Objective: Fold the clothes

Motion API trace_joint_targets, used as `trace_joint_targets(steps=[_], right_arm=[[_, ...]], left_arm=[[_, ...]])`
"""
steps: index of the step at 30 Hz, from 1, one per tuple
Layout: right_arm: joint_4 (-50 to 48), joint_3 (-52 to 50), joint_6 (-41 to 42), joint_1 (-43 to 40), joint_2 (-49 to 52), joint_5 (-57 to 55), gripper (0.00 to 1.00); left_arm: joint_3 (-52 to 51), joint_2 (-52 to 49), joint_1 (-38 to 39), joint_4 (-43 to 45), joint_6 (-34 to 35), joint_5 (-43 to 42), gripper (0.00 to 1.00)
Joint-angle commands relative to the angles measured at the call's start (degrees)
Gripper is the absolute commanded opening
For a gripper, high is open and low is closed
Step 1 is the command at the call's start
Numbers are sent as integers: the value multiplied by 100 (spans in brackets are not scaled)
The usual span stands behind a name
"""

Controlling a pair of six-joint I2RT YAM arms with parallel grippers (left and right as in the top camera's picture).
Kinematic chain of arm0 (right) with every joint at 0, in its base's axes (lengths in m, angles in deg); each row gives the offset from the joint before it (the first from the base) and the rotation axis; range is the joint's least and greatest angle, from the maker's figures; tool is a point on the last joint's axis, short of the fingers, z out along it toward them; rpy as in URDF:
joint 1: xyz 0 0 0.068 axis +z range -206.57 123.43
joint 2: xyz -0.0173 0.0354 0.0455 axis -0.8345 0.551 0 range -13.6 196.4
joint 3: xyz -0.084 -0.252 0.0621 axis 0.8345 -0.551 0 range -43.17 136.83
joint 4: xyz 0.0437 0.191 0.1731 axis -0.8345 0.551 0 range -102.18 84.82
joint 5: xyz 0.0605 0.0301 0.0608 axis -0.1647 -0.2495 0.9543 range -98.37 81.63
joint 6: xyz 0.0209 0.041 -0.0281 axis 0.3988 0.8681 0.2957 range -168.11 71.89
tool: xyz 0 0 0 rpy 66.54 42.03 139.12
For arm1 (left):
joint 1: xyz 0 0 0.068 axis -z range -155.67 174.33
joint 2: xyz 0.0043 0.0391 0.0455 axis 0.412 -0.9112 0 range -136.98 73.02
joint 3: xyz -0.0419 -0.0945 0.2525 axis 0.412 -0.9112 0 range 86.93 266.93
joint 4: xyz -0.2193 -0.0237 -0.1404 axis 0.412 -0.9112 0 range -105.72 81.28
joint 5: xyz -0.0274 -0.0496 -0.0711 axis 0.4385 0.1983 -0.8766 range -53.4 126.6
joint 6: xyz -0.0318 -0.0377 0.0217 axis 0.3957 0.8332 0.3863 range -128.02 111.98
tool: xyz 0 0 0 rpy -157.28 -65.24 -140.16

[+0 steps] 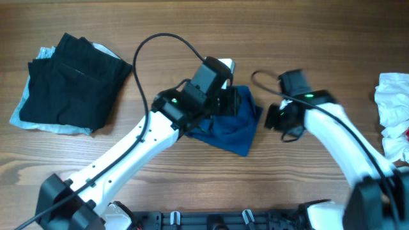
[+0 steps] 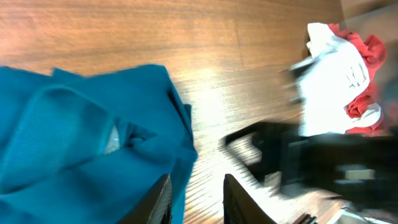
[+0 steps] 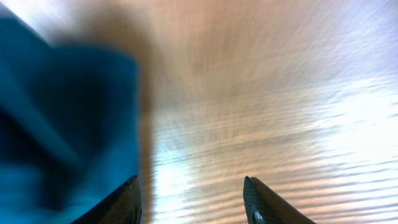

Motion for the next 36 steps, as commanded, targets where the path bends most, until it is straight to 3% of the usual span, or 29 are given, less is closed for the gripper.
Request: trace_joint_targets(steps=[1, 6, 10, 18, 20, 25, 29, 30, 31, 32, 33, 36], right_arm=[[57, 341, -260, -111, -787, -186, 54], [-223, 330, -1368, -28, -968, 1799, 53], [-319, 330, -1480, 616, -588, 1821, 53], [-1001, 330, -1150, 1827, 398, 1781, 56], [-1178, 330, -1051, 2055, 472, 1777, 58], [-1460, 330, -868, 2387, 496, 1241, 65], [-1576, 326, -822, 2420, 664, 1021, 65], [-1633, 326, -754, 2424, 767, 929, 63], [-1685, 326, -754, 2424, 848, 933, 53], [-1698, 326, -752, 2424, 938, 938, 24], [-1657, 326, -734, 2424, 953, 938, 8], [-1246, 328, 44, 2411, 841, 328, 4]], left_arm=[[105, 535, -568, -446, -332, 560, 27], [98, 334, -1639, -1027, -328, 1014, 28], [98, -299, -2096, -1113, -310, 529, 28], [98, -1742, -2096, -1110, -345, -734, 28], [98, -2020, -2083, -1067, -680, -1220, 28], [98, -2208, -2011, -1062, -767, -1338, 29], [98, -2216, -1943, -1029, -765, -1333, 31], [98, -2216, -1912, -1019, -765, -1331, 33], [98, -2216, -1895, -1008, -765, -1331, 34], [98, -2216, -1882, -1001, -765, -1325, 36], [98, -2216, -1873, -1001, -767, -1296, 38], [87, -2218, -1843, -1027, -765, -1060, 38]])
